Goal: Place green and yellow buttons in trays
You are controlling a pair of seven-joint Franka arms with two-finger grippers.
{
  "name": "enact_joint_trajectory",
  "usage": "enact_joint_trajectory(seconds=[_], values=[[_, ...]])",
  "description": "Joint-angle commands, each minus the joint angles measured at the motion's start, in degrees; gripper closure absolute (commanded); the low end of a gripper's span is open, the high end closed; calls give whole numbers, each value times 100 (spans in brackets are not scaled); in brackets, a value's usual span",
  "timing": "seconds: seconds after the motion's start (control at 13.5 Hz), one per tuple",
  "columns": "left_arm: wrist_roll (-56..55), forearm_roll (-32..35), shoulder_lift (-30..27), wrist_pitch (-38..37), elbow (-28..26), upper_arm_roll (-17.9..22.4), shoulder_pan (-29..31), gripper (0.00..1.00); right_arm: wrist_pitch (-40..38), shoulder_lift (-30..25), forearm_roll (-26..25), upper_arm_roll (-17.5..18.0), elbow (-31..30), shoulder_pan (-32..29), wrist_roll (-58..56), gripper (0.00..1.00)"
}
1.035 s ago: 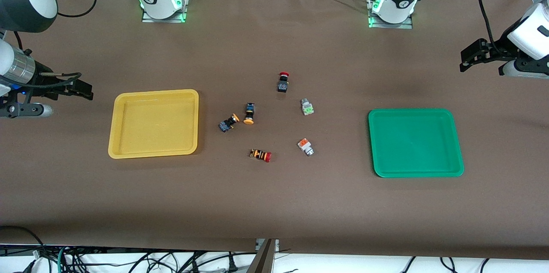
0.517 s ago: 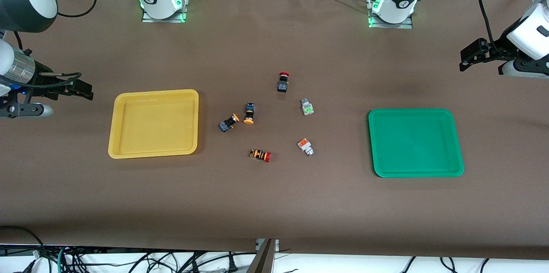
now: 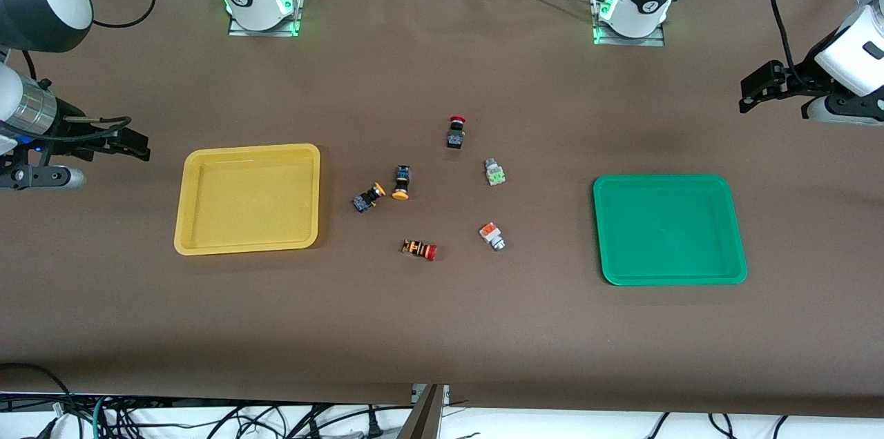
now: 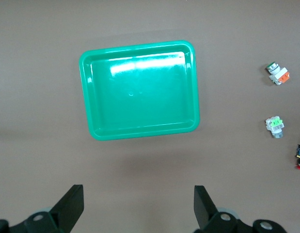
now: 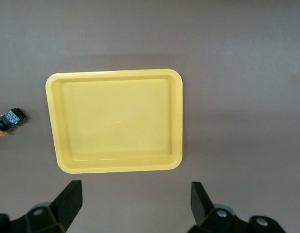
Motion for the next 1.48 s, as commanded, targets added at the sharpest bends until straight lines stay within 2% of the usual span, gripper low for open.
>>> enact_joint_trajectory(seconds=[0.0, 0.44, 0.67, 0.81, 0.96, 1.4], values=[[-54, 98, 128, -358, 185, -16, -31, 0, -40, -42, 59, 8, -16, 3, 78, 1], [-1, 80, 417, -956, 141, -43, -83, 0, -40, -42, 59, -1, -16, 3, 52, 1], [-72, -244, 689, -878, 202, -104, -136, 0, -40, -42, 59, -1, -16, 3, 78, 1], [-133, -709, 865, -459, 238, -113, -145, 0, -40, -42, 59, -1, -16, 3, 70, 1], [-474, -825, 1059, -71, 238, -218, -320, 0, -40, -42, 59, -1, -16, 3, 69, 1], [-2836, -790, 1744, 1256, 264, -245, -1233, 0, -40, -42, 59, -1, -16, 3, 78, 1]])
